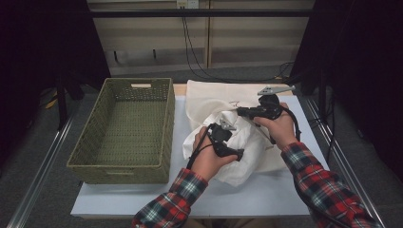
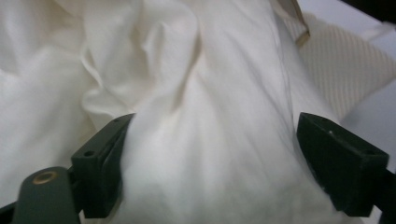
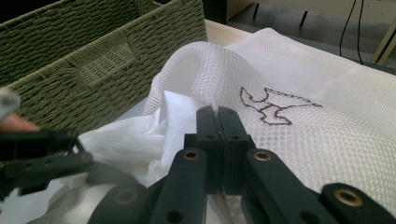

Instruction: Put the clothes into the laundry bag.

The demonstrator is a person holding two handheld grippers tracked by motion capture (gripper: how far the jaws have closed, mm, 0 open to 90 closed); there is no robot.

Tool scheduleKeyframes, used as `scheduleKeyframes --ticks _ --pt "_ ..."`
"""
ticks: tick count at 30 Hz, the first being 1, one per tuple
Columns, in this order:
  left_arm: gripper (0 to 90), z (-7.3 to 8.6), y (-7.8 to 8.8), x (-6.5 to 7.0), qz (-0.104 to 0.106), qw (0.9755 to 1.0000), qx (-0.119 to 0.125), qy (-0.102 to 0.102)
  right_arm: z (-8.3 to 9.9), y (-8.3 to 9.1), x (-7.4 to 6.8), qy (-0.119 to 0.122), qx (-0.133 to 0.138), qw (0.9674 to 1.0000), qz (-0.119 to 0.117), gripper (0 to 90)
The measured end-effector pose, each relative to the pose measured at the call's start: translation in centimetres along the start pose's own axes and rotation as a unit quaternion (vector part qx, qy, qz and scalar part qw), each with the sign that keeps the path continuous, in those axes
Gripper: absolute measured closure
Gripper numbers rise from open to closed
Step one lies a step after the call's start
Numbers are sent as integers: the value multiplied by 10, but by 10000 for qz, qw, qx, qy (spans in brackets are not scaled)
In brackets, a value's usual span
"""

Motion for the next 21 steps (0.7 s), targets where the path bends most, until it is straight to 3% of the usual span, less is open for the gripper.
scheduleKeyframes --ticks 2,4,9,10,12,14,16,19,21 --pt "146 6 -4 0 -12 10000 -33 -13 -1 -1 0 -4 7 10000 8 891" --pt "171 12 -10 1 110 9999 -101 28 0 -2 -1 51 -15 10000 17 892" --pt "507 23 -16 3 208 9993 -314 1 0 -2 -2 61 -55 10000 10 892" --pt "598 22 -16 3 168 9995 -274 25 -1 -2 -2 76 -43 10000 6 892" --pt "686 20 -16 2 177 9992 -324 166 -1 -2 -2 76 -45 10000 -2 892" --pt "731 17 -16 1 220 9988 -299 305 0 -2 -3 66 -45 10000 -15 892" --pt "752 16 -15 -1 190 9990 -314 270 0 -1 -3 75 -21 10000 -33 892" --pt "769 7 -15 0 227 9989 -57 415 0 0 -3 5 -8 10000 -55 892" --pt "775 2 -13 -3 148 9995 1 291 0 0 -3 -3 -2 10000 -57 892"
Point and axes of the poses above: each handheld gripper's, and its own axes: y roughly backward along the jaws, z roughly out of its underside, x roughly to its right, the point moved 10 cm from there along -y, roughly forward along the jaws, and after that the axes turned 5 degrees about y, right-handed, at the moved point
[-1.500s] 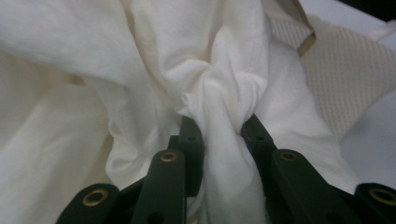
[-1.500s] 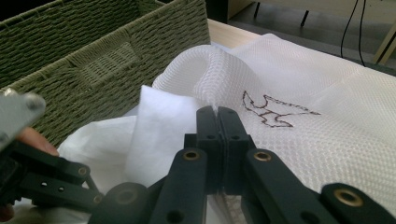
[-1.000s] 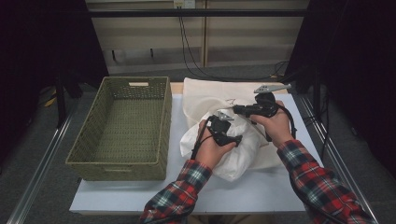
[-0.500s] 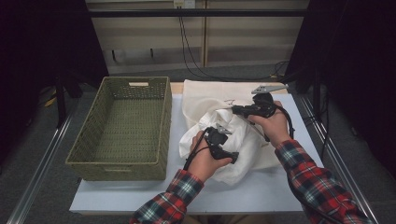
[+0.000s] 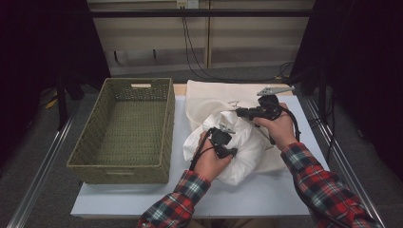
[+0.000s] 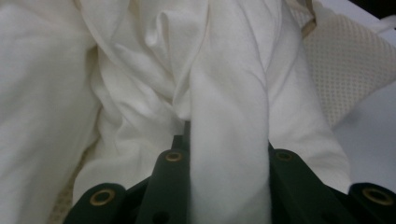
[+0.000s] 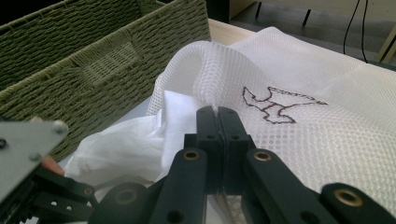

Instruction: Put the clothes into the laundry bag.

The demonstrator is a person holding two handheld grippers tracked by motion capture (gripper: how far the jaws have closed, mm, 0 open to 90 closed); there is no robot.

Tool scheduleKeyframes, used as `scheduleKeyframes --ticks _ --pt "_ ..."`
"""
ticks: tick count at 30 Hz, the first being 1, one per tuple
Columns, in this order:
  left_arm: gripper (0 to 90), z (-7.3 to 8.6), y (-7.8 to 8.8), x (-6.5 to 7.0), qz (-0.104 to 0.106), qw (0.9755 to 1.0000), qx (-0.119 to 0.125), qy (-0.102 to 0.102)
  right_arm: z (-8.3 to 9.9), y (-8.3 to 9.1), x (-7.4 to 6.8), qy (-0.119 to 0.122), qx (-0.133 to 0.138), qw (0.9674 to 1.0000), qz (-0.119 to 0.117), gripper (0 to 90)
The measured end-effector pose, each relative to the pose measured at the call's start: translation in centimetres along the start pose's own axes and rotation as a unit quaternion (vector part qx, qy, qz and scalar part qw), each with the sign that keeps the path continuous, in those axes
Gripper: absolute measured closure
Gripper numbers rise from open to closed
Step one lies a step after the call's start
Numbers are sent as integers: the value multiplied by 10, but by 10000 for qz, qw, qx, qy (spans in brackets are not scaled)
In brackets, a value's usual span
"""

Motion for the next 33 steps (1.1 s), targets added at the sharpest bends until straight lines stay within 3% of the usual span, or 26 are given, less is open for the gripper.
scheduleKeyframes --ticks 10,13,14,17,21,28,33 --pt "779 -29 -10 -1 -84 9989 467 15 -5 0 -6 38 30 9999 -102 892" --pt "772 -35 -17 2 28 9983 572 -99 -5 1 -8 36 43 9999 -141 892" --pt "769 -36 -20 4 116 9980 613 -33 -6 1 -8 18 47 9999 -141 892" --pt "746 -35 -24 3 67 9981 607 -29 -5 2 -7 28 50 9999 -137 892" --pt "646 -32 -21 4 139 9985 532 -26 -4 3 -5 28 49 9999 -124 892" --pt "321 -30 -6 -3 -17 9982 597 -100 -1 2 -1 52 2 10000 -18 891" --pt "246 -25 8 -13 -3 9984 560 14 0 0 1 21 -9 10000 4 891"
Point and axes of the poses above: each handheld gripper's, and its own axes: y roughly backward along the jaws, z roughly out of its underside, x roughly to its right, the point moved 10 cm from there along -y, roughly forward along the jaws, and after that the axes turned 5 degrees about y, right-handed, at the moved point
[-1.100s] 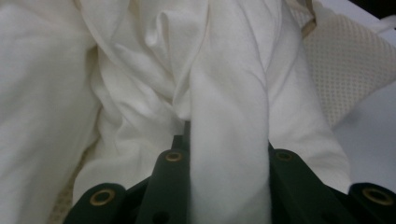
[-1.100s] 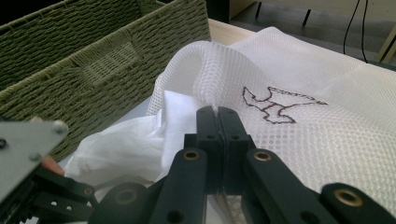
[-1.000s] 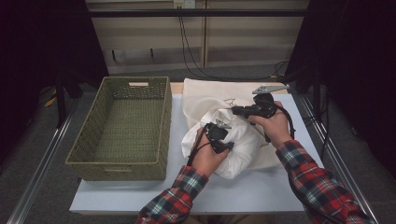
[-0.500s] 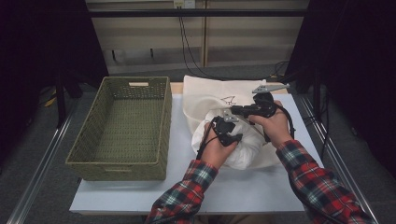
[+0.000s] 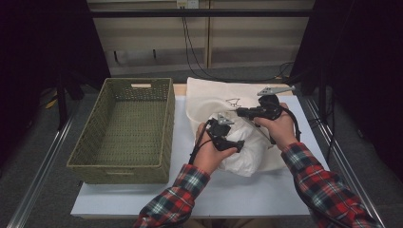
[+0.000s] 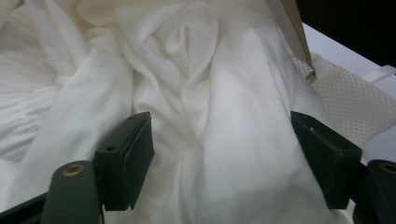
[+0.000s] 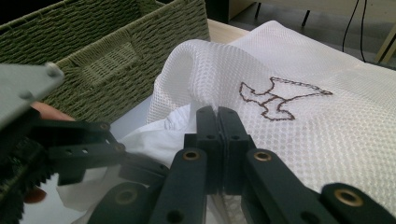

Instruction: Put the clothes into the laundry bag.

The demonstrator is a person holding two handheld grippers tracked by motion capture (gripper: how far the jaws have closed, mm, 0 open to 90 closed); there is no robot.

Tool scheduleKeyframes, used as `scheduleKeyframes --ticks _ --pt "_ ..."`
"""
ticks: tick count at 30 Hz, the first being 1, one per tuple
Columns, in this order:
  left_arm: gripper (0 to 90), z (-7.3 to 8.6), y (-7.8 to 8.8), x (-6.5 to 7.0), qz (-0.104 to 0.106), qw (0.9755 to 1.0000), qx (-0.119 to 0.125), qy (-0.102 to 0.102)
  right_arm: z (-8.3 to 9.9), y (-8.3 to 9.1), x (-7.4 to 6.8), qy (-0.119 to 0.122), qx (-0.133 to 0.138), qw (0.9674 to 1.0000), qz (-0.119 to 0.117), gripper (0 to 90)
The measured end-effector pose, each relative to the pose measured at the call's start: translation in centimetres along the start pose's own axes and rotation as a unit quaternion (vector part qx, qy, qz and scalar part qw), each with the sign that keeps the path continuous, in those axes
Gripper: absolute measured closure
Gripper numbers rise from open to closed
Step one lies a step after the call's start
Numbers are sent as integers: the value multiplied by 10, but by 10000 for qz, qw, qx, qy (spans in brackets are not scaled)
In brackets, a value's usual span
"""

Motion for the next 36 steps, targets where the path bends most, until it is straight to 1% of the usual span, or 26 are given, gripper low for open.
scheduleKeyframes --ticks 2,3,4,8,10,12,13,15,16,17,18,21,22,23,24,25,27,28,29,30,31,32,33,34,35,36 --pt "226 0 4 -3 -29 10000 47 18 1 -1 0 13 -30 10000 -9 891" --pt "216 2 6 -4 -13 10000 -32 -45 0 -1 0 14 -27 10000 -4 891" --pt "213 2 8 -5 -11 10000 -35 -22 0 -1 0 12 -37 10000 6 891" --pt "189 3 17 -8 22 9999 -132 -52 0 -1 0 28 -56 10000 16 891" --pt "187 0 22 -11 -25 9999 -128 -67 0 -1 1 11 -65 10000 -5 891" --pt "187 -3 24 -13 -51 10000 -35 3 0 -1 1 2 -69 10000 -2 891" --pt "184 -3 27 -17 -115 9999 -89 -39 0 -1 1 18 -68 10000 -1 891" --pt "184 -3 27 -19 -102 9999 -75 -13 0 -1 1 13 -92 10000 19 891" --pt "184 -2 28 -21 -115 9999 -121 -34 0 -2 1 68 -94 9999 15 891" --pt "185 -2 29 -23 -165 9998 -141 -3 -1 -2 1 85 -103 9999 15 891" --pt "192 -2 31 -27 -238 9995 -188 -19 -1 -2 1 82 -111 9999 13 891" --pt "205 -3 35 -36 -365 9991 -199 41 -1 -2 2 60 -116 9999 -3 891" --pt "207 -2 36 -40 -473 9986 -232 22 -1 -2 2 54 -127 9999 4 891" --pt "211 -1 36 -45 -604 9977 -291 -32 -1 -2 2 45 -128 9999 1 891" --pt "215 2 36 -48 -653 9973 -338 -16 -1 -2 1 57 -125 9999 -10 891" --pt "217 5 34 -50 -674 9970 -385 60 -1 -2 1 83 -131 9999 2 891" --pt "239 14 32 -60 -748 9956 -554 110 -1 -2 1 79 -132 9999 -17 891" --pt "286 17 30 -61 -724 9954 -593 198 -1 -1 1 68 -142 9999 -5 891" --pt "297 19 29 -62 -686 9956 -596 237 -1 -1 2 70 -138 9999 0 891" --pt "312 22 27 -62 -598 9961 -601 253 -1 -1 2 70 -139 9999 -2 891" --pt "423 26 27 -61 -499 9960 -716 217 -1 -1 2 78 -136 9999 -3 891" --pt "537 28 25 -59 -440 9959 -738 291 -1 -1 2 78 -135 9999 -3 891" --pt "569 29 24 -57 -305 9961 -759 330 -1 -1 2 75 -138 9999 -2 891" --pt "664 30 24 -55 -259 9957 -812 353 -1 -2 2 73 -139 9999 -6 891" --pt "739 30 23 -53 -243 9957 -816 370 -1 -2 1 68 -135 9999 -27 891" --pt "803 29 23 -51 -202 9957 -795 434 -1 -2 1 73 -135 9999 -25 891"
Point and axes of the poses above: each handheld gripper's, and its own axes: y roughly backward along the jaws, z roughly out of its underside, x roughly to its right, the point moved 10 cm from there along -y, roughly forward along the jaws, and after that the axes turned 5 degrees about y, right-handed, at the moved point
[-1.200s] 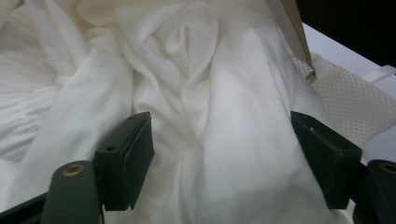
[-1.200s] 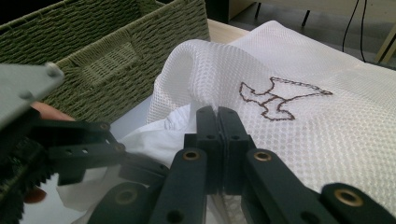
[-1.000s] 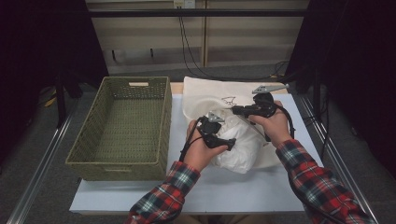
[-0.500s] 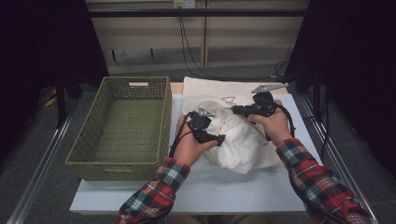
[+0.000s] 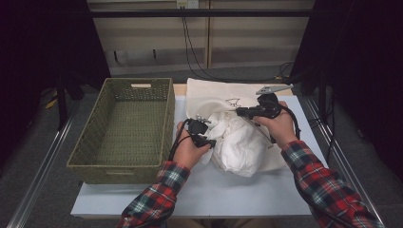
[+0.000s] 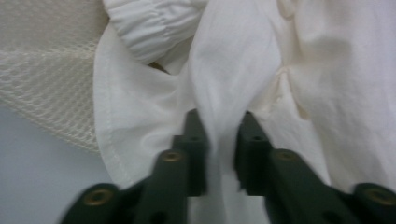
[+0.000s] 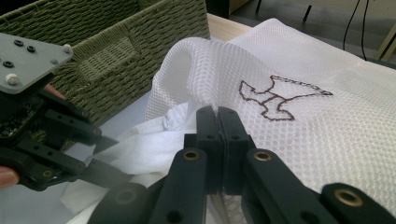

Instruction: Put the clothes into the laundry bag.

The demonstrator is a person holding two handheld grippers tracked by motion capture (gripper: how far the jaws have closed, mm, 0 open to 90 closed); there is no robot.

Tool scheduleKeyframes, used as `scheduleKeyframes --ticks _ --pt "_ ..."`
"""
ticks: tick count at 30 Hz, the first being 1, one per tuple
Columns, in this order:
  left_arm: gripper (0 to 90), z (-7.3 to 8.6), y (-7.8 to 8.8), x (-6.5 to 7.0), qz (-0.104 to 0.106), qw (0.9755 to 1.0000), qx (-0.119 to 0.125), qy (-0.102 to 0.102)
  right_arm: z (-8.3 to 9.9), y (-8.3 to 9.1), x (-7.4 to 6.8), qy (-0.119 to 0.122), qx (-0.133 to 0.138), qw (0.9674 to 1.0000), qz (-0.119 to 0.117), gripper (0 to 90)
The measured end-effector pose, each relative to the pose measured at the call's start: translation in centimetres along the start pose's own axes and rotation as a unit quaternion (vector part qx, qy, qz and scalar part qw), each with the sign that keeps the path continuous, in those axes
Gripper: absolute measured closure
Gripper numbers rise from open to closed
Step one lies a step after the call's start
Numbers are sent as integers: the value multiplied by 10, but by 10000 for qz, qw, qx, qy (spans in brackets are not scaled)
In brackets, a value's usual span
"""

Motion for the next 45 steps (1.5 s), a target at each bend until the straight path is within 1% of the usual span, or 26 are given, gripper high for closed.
scheduleKeyframes --ticks 1,2,3,4,6,9,12,15,16,18,20,21,22,25,26,30,33,34,35,36,37,40,41,42,44,45 --pt "853 -1 1 3 59 9999 0 98 0 0 0 8 -6 10000 19 891" --pt "883 -5 2 4 54 9999 59 136 0 0 0 11 -5 10000 3 891" --pt "889 -8 4 6 17 9999 84 109 0 0 0 14 -1 10000 -2 891" --pt "891 -12 7 10 90 9998 144 114 0 0 0 12 -6 10000 10 891" --pt "893 -19 10 15 124 9996 227 92 0 0 0 12 -7 10000 12 891" --pt "892 -30 16 28 338 9987 373 101 0 0 -1 1 -6 10000 -10 891" --pt "892 -32 17 39 437 9984 346 -36 2 0 -1 2 -19 10000 -16 891" --pt "876 -28 11 46 551 9981 289 -47 2 0 -1 -7 -25 10000 -11 891" --pt "846 -27 8 48 609 9977 298 36 2 0 -1 -11 -18 10000 -6 891" --pt "721 -25 3 52 730 9966 346 137 2 1 -1 -8 -32 10000 -9 891" --pt "582 -23 0 55 834 9957 358 170 1 1 -1 17 -23 10000 -3 891" --pt "503 -23 -1 55 840 9957 373 137 2 1 -1 9 -29 10000 3 891" --pt "464 -23 -1 55 796 9959 407 103 2 1 -1 -2 -34 10000 -1 891" --pt "419 -24 -1 59 875 9949 454 198 2 2 0 1 -38 10000 0 891" --pt "406 -24 -1 60 873 9949 468 182 2 2 -1 5 -30 10000 -9 891" --pt "360 -15 -10 63 816 9962 308 20 2 2 -1 10 -27 10000 -10 891" --pt "367 -8 -19 62 747 9970 179 -67 2 2 -2 5 -37 10000 -3 891" --pt "391 -5 -23 63 733 9972 129 -90 2 2 -2 -11 -43 10000 -4 891" --pt "430 -3 -25 62 716 9973 81 -117 2 2 -2 3 -40 10000 -9 891" --pt "481 -1 -27 62 640 9978 30 -157 2 2 -2 1 -38 10000 -11 891" --pt "561 0 -29 63 632 9979 -12 -170 2 2 -2 5 -32 10000 -13 891" --pt "727 0 -34 64 552 9983 -68 -181 2 3 -2 -10 -25 10000 -22 891" --pt "753 0 -34 63 522 9984 -95 -211 2 3 -2 -12 -28 10000 -17 891" --pt "769 -1 -36 62 477 9987 -53 -153 2 3 -2 -8 -27 10000 -11 890" --pt "795 -2 -36 61 432 9990 -52 -138 2 4 -3 -23 -15 10000 -9 891" --pt "803 -4 -37 61 418 9991 8 -55 2 4 -3 -16 -11 10000 -29 891"
Point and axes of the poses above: each handheld gripper's, and its own axes: y roughly backward along the jaws, z roughly out of its underside, x roughly to its right, the point moved 10 cm from there along -y, roughly forward along the jaws, and after that the axes turned 5 degrees about y, right-handed, at the moved point
